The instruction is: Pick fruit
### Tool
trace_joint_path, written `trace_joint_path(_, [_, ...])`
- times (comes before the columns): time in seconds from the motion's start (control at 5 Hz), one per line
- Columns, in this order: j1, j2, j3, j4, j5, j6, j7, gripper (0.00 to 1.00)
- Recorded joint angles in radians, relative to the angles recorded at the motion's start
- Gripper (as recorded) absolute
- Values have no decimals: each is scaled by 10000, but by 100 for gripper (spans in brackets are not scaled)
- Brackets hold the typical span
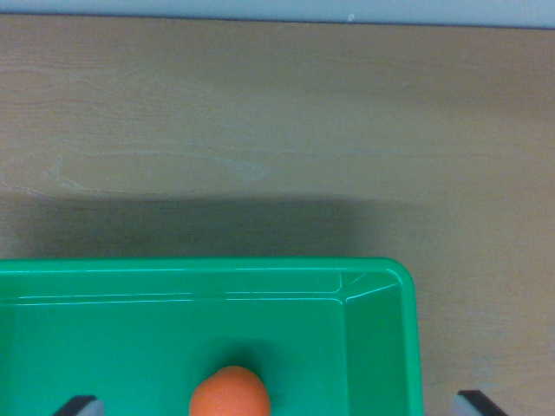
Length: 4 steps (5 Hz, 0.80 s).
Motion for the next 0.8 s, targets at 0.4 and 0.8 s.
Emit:
trace_joint_path(0.4, [-14, 102, -2, -288, 51, -324, -158, 0])
trace_joint_path(0.8, [-28, 212, -4, -597, 107, -672, -328, 0])
